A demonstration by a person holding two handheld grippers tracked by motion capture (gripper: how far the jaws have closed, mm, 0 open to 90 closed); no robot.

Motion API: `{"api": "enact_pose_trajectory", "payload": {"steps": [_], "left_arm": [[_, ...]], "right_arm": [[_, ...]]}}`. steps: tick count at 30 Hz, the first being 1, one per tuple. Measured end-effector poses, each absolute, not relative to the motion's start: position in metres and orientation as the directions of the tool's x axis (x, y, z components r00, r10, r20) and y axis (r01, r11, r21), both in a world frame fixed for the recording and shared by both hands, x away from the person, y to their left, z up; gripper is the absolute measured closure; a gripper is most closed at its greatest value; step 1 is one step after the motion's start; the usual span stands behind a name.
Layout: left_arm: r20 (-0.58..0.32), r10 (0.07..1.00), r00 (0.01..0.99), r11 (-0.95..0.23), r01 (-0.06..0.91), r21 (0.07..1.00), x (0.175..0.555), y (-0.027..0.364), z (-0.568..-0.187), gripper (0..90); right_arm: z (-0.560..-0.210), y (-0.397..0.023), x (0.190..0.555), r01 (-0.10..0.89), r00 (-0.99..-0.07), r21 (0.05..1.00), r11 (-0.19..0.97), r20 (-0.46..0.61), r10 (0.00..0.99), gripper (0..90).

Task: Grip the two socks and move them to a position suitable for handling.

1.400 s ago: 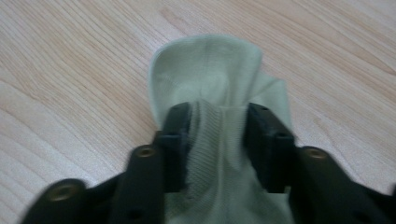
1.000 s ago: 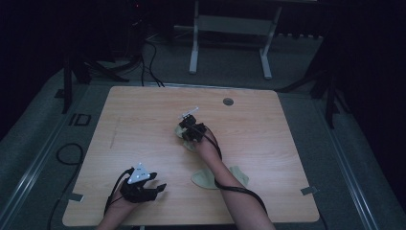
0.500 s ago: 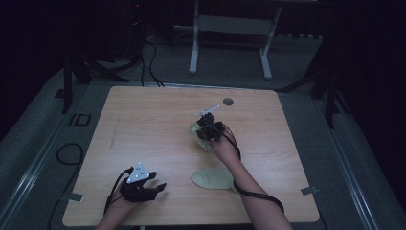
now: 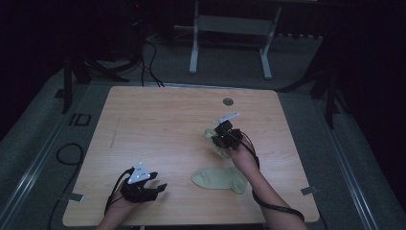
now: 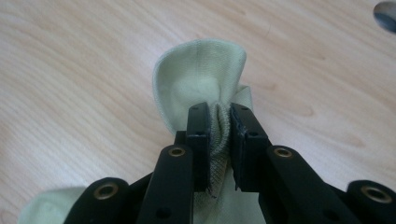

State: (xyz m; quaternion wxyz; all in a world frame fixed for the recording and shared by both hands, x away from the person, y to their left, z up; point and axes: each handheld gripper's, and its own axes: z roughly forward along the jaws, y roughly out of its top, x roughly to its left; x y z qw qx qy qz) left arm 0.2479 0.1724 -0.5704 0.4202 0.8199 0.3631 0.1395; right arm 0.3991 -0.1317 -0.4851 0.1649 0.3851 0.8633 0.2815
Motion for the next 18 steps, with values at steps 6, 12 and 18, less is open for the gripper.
{"api": "enact_pose_trajectory", "payload": {"steps": [6,12,18], "left_arm": [[-0.076,0.712,0.698,-0.385,0.478,0.789,0.248,0.171,-0.571,40.3],[-0.076,0.713,0.697,-0.386,0.481,0.787,0.249,0.171,-0.572,40.4],[-0.081,0.704,0.705,-0.385,0.475,0.792,0.248,0.170,-0.571,40.3]], "right_arm": [[-0.513,-0.127,0.394,0.583,-0.654,0.586,0.564,-0.075,0.753,79.0],[-0.528,-0.117,0.400,0.586,-0.661,0.566,0.580,-0.080,0.746,78.9],[-0.545,-0.109,0.405,0.585,-0.668,0.544,0.601,-0.097,0.738,76.3]]}}
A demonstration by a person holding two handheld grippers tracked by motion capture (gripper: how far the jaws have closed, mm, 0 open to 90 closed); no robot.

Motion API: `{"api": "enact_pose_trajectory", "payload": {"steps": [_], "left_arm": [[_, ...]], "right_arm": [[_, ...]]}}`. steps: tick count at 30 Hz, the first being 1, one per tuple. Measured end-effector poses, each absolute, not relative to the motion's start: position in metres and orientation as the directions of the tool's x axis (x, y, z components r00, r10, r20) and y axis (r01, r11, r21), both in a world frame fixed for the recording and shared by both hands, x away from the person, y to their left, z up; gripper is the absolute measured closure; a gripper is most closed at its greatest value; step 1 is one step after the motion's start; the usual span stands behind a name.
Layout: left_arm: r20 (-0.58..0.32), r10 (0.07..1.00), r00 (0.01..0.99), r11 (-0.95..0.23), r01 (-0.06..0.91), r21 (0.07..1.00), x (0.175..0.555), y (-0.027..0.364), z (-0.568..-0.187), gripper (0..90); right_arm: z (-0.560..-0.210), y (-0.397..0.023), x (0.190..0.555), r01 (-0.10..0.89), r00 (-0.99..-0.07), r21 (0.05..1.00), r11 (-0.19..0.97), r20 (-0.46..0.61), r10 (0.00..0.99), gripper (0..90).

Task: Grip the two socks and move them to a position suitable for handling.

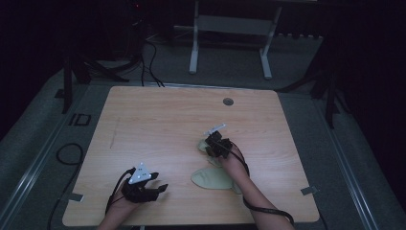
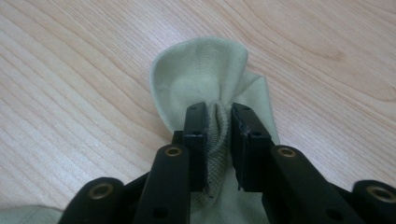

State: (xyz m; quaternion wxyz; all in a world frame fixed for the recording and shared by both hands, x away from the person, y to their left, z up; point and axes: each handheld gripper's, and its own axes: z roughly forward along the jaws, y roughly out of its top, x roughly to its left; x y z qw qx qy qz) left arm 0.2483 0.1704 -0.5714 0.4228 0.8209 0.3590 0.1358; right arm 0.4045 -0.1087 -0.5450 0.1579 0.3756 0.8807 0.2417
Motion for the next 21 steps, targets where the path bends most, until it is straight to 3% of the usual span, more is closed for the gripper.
{"api": "enact_pose_trajectory", "payload": {"steps": [6,12,17,20,21], "left_arm": [[-0.084,0.704,0.705,-0.380,0.474,0.794,0.253,0.168,-0.569,40.3],[-0.087,0.694,0.715,-0.359,0.448,0.819,0.258,0.157,-0.556,41.1],[-0.073,0.691,0.719,-0.357,0.428,0.830,0.274,0.141,-0.537,45.5],[-0.048,0.687,0.725,-0.375,0.410,0.832,0.282,0.133,-0.530,55.3],[0.007,0.677,0.736,-0.413,0.373,0.831,0.289,0.122,-0.522,55.3]], "right_arm": [[-0.544,-0.108,0.408,0.577,-0.698,0.528,0.624,-0.080,0.712,68.3],[-0.530,-0.112,0.407,0.584,-0.708,0.544,0.602,-0.022,0.706,48.7],[-0.518,-0.115,0.396,0.561,-0.718,0.551,0.618,-0.048,0.695,50.7],[-0.517,-0.117,0.389,0.551,-0.716,0.547,0.630,-0.077,0.694,54.6],[-0.517,-0.118,0.386,0.550,-0.718,0.548,0.631,-0.076,0.692,54.7]]}}
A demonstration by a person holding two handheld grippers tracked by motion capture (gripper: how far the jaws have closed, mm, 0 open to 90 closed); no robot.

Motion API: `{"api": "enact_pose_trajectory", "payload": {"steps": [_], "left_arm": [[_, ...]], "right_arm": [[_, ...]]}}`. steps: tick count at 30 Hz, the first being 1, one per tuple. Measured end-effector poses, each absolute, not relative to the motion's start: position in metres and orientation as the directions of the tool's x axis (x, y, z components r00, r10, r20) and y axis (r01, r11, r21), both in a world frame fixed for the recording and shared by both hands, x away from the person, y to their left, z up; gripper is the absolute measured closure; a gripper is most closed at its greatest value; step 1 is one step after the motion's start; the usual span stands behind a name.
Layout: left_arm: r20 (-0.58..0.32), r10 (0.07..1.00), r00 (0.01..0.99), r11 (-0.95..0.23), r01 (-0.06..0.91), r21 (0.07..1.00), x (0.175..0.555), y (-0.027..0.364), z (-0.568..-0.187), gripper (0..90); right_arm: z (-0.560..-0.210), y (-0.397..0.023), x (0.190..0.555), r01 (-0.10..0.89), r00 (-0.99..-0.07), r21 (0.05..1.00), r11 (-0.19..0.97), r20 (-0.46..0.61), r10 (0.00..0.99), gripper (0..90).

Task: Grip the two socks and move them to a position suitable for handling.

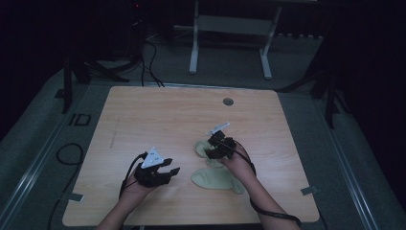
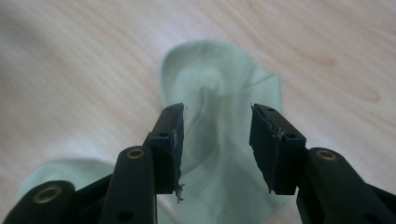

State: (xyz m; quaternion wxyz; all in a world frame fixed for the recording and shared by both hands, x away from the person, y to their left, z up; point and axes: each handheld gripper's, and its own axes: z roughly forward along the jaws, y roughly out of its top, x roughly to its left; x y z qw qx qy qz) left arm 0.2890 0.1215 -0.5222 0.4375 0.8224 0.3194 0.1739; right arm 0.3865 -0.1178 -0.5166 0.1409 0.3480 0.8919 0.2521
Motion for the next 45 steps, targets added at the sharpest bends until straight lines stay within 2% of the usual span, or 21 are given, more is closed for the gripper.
{"api": "enact_pose_trajectory", "payload": {"steps": [1,4,6,7,8,10,16,20,23,29,31,32,35,39,45], "left_arm": [[0.018,0.672,0.740,-0.423,0.364,0.830,0.293,0.116,-0.519,66.3],[0.052,0.661,0.749,-0.456,0.345,0.820,0.307,0.100,-0.512,74.7],[0.048,0.652,0.757,-0.461,0.346,0.817,0.318,0.088,-0.508,76.3],[0.059,0.650,0.757,-0.470,0.340,0.815,0.322,0.083,-0.507,83.4],[0.075,0.648,0.758,-0.481,0.331,0.812,0.327,0.077,-0.506,86.2],[0.054,0.649,0.759,-0.480,0.353,0.803,0.343,0.061,-0.511,89.2],[0.078,0.651,0.755,-0.539,0.387,0.748,0.366,0.040,-0.532,89.1],[0.125,0.664,0.737,-0.589,0.413,0.694,0.379,0.042,-0.551,89.2],[0.121,0.665,0.737,-0.592,0.421,0.687,0.380,0.044,-0.553,89.1],[0.122,0.680,0.723,-0.585,0.436,0.684,0.384,0.050,-0.562,89.1],[0.122,0.681,0.722,-0.580,0.430,0.692,0.384,0.051,-0.563,89.1],[0.126,0.679,0.723,-0.582,0.426,0.693,0.384,0.051,-0.563,89.1],[0.140,0.675,0.724,-0.589,0.415,0.693,0.383,0.051,-0.564,89.2],[0.139,0.666,0.733,-0.595,0.410,0.691,0.384,0.052,-0.563,89.2],[0.153,0.664,0.732,-0.603,0.403,0.689,0.383,0.051,-0.563,89.2]], "right_arm": [[-0.517,-0.119,0.380,0.557,-0.715,0.547,0.625,-0.067,0.696,56.6],[-0.520,-0.120,0.376,0.565,-0.707,0.556,0.609,-0.054,0.705,56.6],[-0.521,-0.119,0.375,0.567,-0.705,0.559,0.605,-0.050,0.707,56.6],[-0.529,-0.118,0.371,0.571,-0.699,0.562,0.599,-0.051,0.714,56.6],[-0.532,-0.118,0.371,0.572,-0.695,0.562,0.598,-0.055,0.717,56.6],[-0.537,-0.118,0.369,0.567,-0.692,0.559,0.605,-0.076,0.718,56.3],[-0.544,-0.117,0.370,0.575,-0.681,0.569,0.587,-0.065,0.730,56.0],[-0.544,-0.115,0.371,0.577,-0.685,0.551,0.602,-0.074,0.725,56.8],[-0.545,-0.114,0.371,0.577,-0.685,0.551,0.603,-0.075,0.724,57.4],[-0.545,-0.114,0.372,0.588,-0.686,0.549,0.593,-0.049,0.726,66.1],[-0.545,-0.113,0.371,0.591,-0.692,0.543,0.596,-0.039,0.721,79.5],[-0.544,-0.112,0.371,0.595,-0.692,0.540,0.596,-0.032,0.721,81.8],[-0.542,-0.113,0.371,0.590,-0.686,0.547,0.594,-0.049,0.726,83.6],[-0.523,-0.130,0.374,0.604,-0.664,0.598,0.527,0.011,0.748,84.0],[-0.506,-0.153,0.382,0.614,-0.626,0.623,0.484,0.011,0.780,84.0]]}}
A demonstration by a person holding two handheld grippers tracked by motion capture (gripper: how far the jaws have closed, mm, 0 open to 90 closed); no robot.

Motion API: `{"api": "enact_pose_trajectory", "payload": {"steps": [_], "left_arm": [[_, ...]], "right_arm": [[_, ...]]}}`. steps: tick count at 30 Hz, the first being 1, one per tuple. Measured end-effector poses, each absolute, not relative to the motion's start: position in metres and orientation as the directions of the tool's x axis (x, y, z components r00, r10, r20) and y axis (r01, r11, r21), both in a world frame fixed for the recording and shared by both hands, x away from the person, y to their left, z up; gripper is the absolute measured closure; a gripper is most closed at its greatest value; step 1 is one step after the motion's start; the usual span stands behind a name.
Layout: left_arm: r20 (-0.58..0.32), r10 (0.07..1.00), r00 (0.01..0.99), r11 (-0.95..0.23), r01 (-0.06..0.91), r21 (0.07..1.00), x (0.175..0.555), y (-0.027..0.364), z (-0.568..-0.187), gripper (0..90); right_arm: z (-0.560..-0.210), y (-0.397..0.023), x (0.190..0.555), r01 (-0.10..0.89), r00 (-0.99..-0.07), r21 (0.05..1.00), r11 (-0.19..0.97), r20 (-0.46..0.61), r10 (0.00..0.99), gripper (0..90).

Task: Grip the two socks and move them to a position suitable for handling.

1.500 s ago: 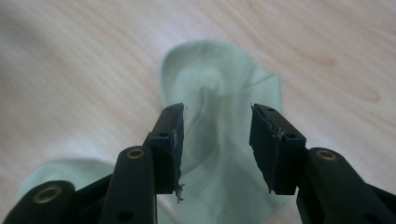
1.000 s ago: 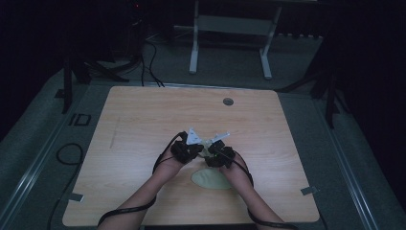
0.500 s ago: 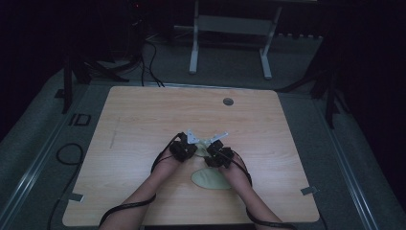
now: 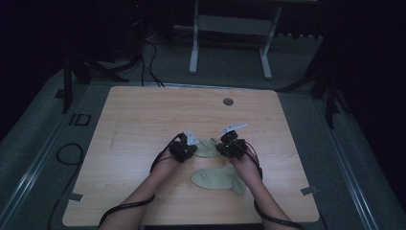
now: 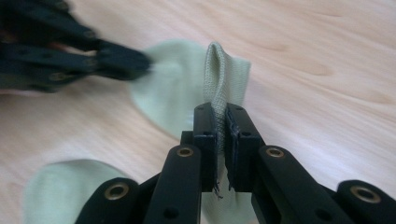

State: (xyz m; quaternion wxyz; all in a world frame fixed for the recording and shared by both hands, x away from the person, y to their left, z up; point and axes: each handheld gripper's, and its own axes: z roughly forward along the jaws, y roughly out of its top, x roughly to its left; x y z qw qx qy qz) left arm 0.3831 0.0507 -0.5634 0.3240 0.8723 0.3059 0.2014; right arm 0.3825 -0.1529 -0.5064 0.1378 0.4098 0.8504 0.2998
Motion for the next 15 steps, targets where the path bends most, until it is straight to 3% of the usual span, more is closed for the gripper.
{"api": "enact_pose_trajectory", "payload": {"steps": [11,15], "left_arm": [[0.160,0.644,0.748,-0.624,0.392,0.676,0.388,0.049,-0.562,89.1],[0.136,0.644,0.753,-0.618,0.407,0.673,0.391,0.050,-0.561,89.1]], "right_arm": [[-0.514,-0.203,0.406,0.710,-0.514,0.576,0.405,0.031,0.857,82.9],[-0.517,-0.212,0.412,0.723,-0.472,0.581,0.373,0.022,0.881,65.0]]}}
